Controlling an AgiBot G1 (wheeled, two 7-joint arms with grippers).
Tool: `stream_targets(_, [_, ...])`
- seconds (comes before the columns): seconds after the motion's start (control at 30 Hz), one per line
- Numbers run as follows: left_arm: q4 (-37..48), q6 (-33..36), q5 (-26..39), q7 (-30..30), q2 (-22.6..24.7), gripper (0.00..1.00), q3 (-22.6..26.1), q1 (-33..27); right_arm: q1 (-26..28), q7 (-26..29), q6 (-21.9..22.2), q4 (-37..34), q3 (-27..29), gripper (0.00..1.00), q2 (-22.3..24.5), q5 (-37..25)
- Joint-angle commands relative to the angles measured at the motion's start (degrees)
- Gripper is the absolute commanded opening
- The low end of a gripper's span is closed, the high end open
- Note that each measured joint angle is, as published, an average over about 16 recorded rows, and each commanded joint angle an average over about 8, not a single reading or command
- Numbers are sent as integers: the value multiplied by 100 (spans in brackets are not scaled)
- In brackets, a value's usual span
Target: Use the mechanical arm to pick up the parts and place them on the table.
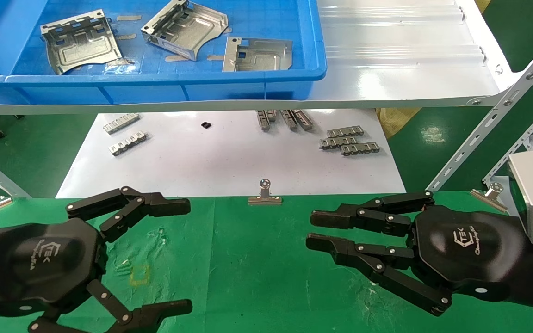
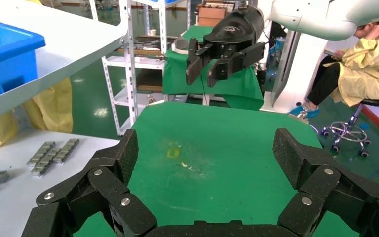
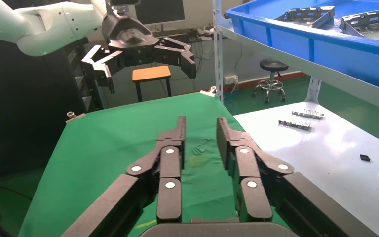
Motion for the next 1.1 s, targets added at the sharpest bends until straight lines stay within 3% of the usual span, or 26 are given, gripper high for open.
stream_targets(0.03, [5, 1, 2, 2, -3, 100, 2, 11, 0, 0, 0, 0, 0, 0, 0, 0])
stream_targets(0.23, [-46, -40, 29, -104, 103, 100, 17, -325, 0, 0, 0, 0, 0, 0, 0, 0])
stream_targets(0.43, [491, -237, 620, -313, 603, 100, 255, -1672, 0, 0, 0, 0, 0, 0, 0, 0])
stream_targets(0.7, [3008, -799, 2048, 58, 1827, 100, 872, -3713, 0, 0, 0, 0, 0, 0, 0, 0])
stream_targets(0.97, [5399, -2468, 3127, 606, 2919, 100, 1273, -4921, 0, 0, 0, 0, 0, 0, 0, 0])
stream_targets(1.0, [5603, -2684, 3199, 634, 3025, 93, 1299, -5005, 0, 0, 0, 0, 0, 0, 0, 0])
stream_targets(1.07, [5973, -3084, 3319, 681, 3221, 68, 1344, -5150, 0, 0, 0, 0, 0, 1, 0, 0])
stream_targets(1.1, [6123, -3244, 3364, 699, 3302, 56, 1362, -5206, 0, 0, 0, 0, 0, 8, 0, 0])
